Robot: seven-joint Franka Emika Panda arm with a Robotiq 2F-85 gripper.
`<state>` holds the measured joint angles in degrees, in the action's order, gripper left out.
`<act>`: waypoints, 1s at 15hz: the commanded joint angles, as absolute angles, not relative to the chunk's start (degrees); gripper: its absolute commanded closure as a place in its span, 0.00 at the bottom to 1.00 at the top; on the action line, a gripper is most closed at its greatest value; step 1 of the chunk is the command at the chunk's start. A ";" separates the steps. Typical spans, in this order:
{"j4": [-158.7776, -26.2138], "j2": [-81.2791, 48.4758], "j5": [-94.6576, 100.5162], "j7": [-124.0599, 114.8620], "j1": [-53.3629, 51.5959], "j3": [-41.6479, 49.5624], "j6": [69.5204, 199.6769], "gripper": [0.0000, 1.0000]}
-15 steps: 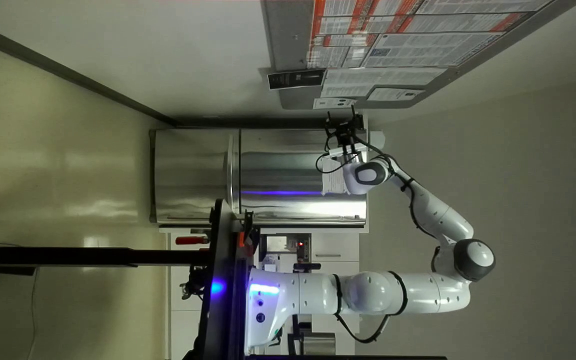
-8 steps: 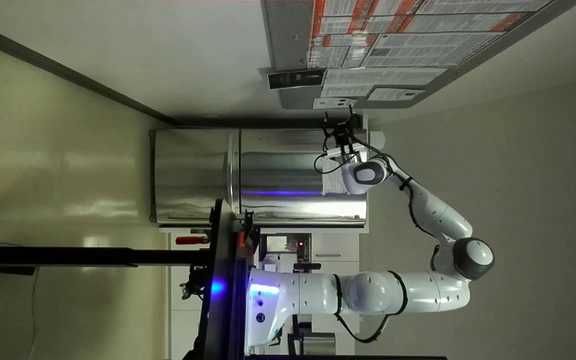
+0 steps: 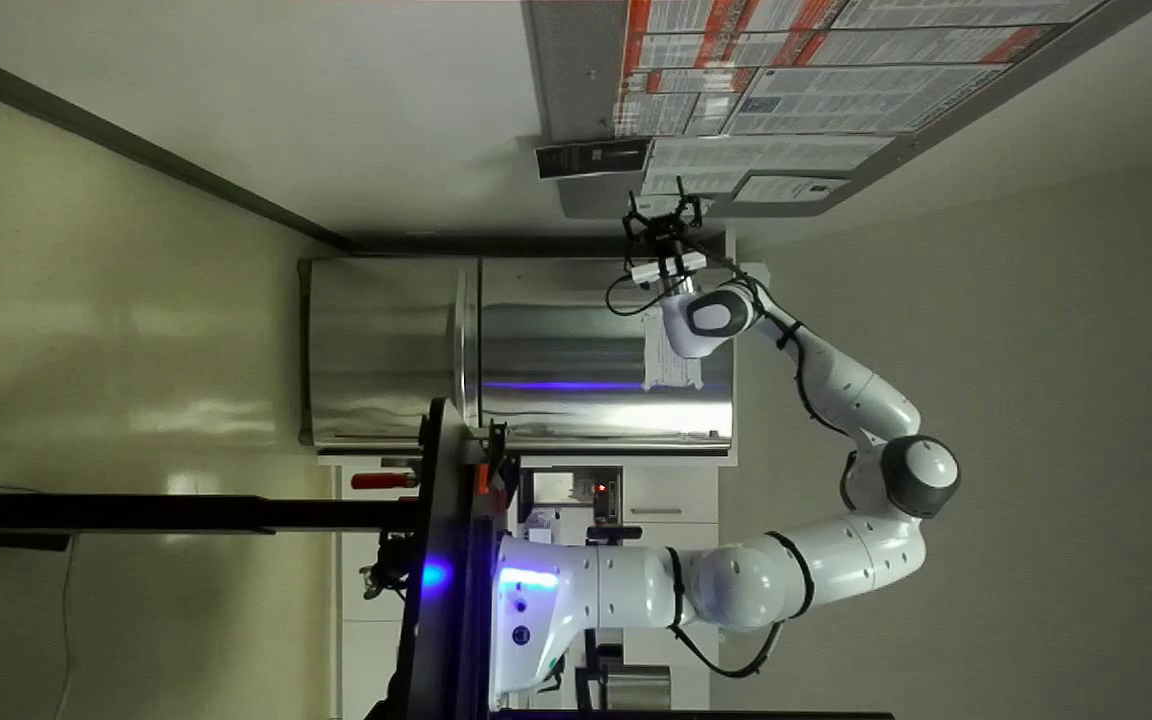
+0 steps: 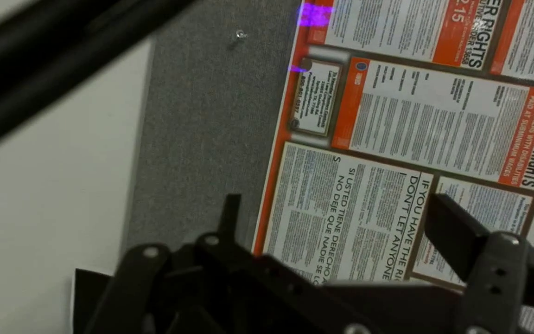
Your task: Pull out the pin from the board
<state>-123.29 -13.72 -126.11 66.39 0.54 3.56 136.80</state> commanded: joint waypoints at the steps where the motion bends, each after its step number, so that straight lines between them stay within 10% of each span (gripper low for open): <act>1: -114.87 -18.15 -130.37 67.22 -0.73 3.99 136.28 0.00; 15: -94.75 -36.03 -132.32 64.67 -1.36 6.45 138.29 0.00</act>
<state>-99.17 -34.94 -131.60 66.24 -0.38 5.83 136.87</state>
